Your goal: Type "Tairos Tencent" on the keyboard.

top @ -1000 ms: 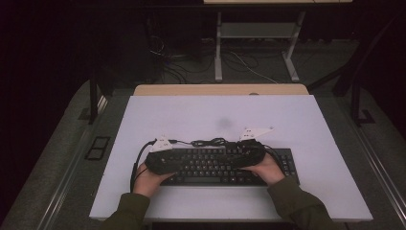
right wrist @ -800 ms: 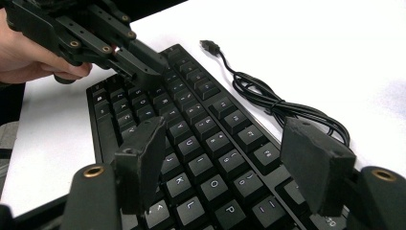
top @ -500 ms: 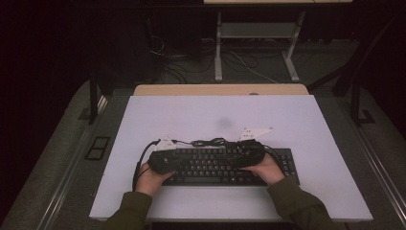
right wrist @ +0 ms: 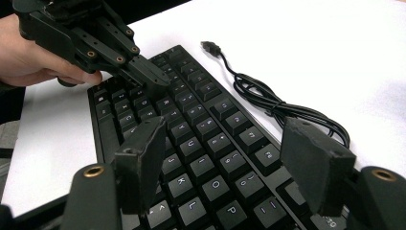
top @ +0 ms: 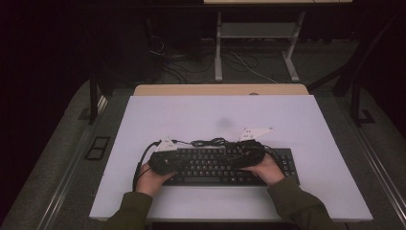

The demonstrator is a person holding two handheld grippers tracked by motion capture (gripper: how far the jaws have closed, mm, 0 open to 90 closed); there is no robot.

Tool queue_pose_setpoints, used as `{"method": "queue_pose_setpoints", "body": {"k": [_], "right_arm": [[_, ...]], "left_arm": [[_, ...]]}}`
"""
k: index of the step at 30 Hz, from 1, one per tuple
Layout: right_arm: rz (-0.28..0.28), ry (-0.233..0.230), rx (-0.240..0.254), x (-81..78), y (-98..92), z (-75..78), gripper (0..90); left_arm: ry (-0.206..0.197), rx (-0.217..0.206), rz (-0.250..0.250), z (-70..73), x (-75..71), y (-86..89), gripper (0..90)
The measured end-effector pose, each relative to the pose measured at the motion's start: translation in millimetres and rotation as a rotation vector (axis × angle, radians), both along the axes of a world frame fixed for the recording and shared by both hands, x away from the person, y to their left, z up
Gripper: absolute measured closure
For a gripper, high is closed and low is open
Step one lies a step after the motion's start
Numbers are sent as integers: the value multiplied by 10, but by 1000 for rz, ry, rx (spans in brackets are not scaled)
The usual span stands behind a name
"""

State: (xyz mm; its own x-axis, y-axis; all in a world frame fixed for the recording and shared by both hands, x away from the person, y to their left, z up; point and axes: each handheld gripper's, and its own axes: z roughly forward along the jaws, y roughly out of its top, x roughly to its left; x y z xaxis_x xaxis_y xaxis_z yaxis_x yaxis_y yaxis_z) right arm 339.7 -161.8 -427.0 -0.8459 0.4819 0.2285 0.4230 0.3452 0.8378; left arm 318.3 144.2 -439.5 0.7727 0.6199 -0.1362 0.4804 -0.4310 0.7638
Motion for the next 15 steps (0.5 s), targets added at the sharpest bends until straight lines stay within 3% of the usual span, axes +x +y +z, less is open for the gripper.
{"method": "queue_pose_setpoints", "body": {"k": [15], "right_arm": [[-4,6,11,7,11,5,324]], "left_arm": [[-12,-37,3,69,-13,44,882]]}}
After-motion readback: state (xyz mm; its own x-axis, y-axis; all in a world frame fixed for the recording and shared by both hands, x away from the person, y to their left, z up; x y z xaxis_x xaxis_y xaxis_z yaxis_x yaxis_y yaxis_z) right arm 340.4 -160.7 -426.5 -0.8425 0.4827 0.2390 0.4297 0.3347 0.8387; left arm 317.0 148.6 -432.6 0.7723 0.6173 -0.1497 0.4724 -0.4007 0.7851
